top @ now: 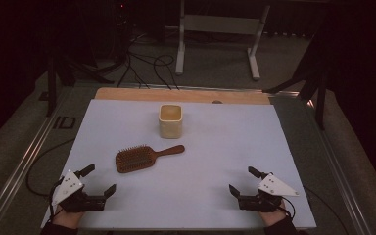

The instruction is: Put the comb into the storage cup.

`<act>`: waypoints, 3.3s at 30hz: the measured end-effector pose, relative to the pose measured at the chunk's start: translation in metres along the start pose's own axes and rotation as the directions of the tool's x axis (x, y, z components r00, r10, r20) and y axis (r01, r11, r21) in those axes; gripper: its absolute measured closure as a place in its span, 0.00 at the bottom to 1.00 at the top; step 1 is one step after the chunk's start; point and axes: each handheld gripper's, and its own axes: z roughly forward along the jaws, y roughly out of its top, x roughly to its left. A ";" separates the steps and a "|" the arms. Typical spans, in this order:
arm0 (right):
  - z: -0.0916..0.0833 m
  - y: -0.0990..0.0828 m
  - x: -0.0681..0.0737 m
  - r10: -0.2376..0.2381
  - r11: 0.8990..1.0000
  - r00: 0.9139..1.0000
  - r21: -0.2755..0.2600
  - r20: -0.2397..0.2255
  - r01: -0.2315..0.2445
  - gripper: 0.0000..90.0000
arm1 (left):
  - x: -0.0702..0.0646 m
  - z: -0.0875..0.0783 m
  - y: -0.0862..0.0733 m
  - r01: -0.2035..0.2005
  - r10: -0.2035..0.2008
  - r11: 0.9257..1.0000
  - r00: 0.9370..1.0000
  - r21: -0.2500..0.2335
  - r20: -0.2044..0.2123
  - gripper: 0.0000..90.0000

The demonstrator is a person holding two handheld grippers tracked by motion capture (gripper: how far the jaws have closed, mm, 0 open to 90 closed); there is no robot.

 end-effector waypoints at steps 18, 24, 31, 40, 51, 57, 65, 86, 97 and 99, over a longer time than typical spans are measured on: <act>-0.001 -0.001 0.000 -0.005 1.000 1.000 -0.002 -0.007 0.005 0.09 | 0.000 0.002 0.001 0.003 -0.003 1.000 1.000 0.005 0.009 0.00; 0.001 -0.001 0.001 -0.008 1.000 1.000 0.002 -0.006 0.008 0.09 | 0.000 0.000 0.003 0.013 -0.012 1.000 1.000 -0.006 0.023 0.00; -0.001 0.000 0.000 -0.008 1.000 1.000 -0.005 -0.002 0.008 0.09 | -0.005 0.001 0.010 0.008 -0.007 1.000 0.999 -0.012 0.044 0.00; -0.002 0.000 0.000 -0.005 1.000 1.000 -0.013 0.003 0.005 0.09 | -0.007 0.001 0.024 -0.007 0.006 1.000 0.999 0.012 0.054 0.00; -0.002 0.001 0.001 0.007 1.000 1.000 -0.016 -0.002 -0.007 0.09 | -0.001 -0.002 0.054 -0.023 0.021 0.999 0.998 0.035 0.066 0.00; -0.002 0.001 0.001 0.005 1.000 1.000 -0.020 -0.002 -0.005 0.09 | 0.000 0.002 0.066 -0.039 0.035 0.998 0.996 0.044 0.080 0.00; -0.001 0.001 0.000 0.009 1.000 1.000 -0.019 -0.002 -0.009 0.09 | -0.002 0.010 0.083 -0.060 0.054 0.997 0.993 0.057 0.102 0.00; -0.001 0.001 0.000 0.015 1.000 1.000 -0.016 -0.008 -0.015 0.09 | -0.009 0.036 0.119 -0.069 0.052 0.993 0.984 0.095 0.173 0.00; -0.001 0.001 0.000 0.023 1.000 1.000 -0.016 -0.013 -0.023 0.09 | -0.013 0.061 0.142 -0.057 0.027 0.990 0.974 0.128 0.226 0.00; -0.001 0.000 -0.001 0.021 1.000 1.000 -0.017 -0.015 -0.021 0.10 | -0.016 0.070 0.144 -0.053 0.019 0.988 0.973 0.145 0.228 0.00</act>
